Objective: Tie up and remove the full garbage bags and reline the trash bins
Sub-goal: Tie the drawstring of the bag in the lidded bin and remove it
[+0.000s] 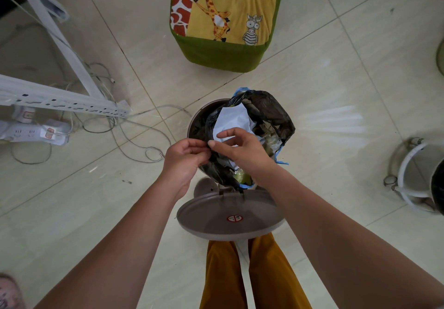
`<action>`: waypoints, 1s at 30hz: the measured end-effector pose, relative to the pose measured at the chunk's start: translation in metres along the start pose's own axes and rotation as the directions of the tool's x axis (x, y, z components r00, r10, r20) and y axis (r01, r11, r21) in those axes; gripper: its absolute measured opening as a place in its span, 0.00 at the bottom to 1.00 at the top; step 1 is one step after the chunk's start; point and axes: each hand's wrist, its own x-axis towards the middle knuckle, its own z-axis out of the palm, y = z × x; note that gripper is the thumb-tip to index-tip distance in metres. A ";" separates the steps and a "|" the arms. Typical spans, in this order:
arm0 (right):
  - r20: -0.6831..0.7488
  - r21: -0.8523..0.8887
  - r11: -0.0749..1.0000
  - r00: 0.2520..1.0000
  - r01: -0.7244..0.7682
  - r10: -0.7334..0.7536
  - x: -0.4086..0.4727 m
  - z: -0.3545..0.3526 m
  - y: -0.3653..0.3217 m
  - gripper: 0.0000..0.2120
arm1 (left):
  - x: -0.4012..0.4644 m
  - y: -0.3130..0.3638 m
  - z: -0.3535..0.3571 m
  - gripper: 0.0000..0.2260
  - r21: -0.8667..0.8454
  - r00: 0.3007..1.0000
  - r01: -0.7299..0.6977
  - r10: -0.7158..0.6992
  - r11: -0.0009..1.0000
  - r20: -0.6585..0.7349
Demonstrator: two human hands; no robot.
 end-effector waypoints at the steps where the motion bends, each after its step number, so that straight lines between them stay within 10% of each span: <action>1: 0.007 -0.027 1.000 1.000 0.005 -0.005 0.001 0.001 -0.001 0.12 | 0.000 -0.001 0.000 0.08 0.008 1.000 -0.005 0.005 1.000 -0.002; 14: 0.018 -0.332 0.943 1.000 -0.007 0.014 0.009 0.007 -0.013 0.10 | -0.004 -0.005 -0.005 0.11 0.080 0.993 -0.121 0.120 0.989 0.016; 30: 0.061 0.174 0.934 0.950 -0.314 0.308 0.009 -0.002 -0.009 0.07 | -0.007 -0.009 -0.004 0.06 0.132 0.976 -0.215 0.210 0.968 0.053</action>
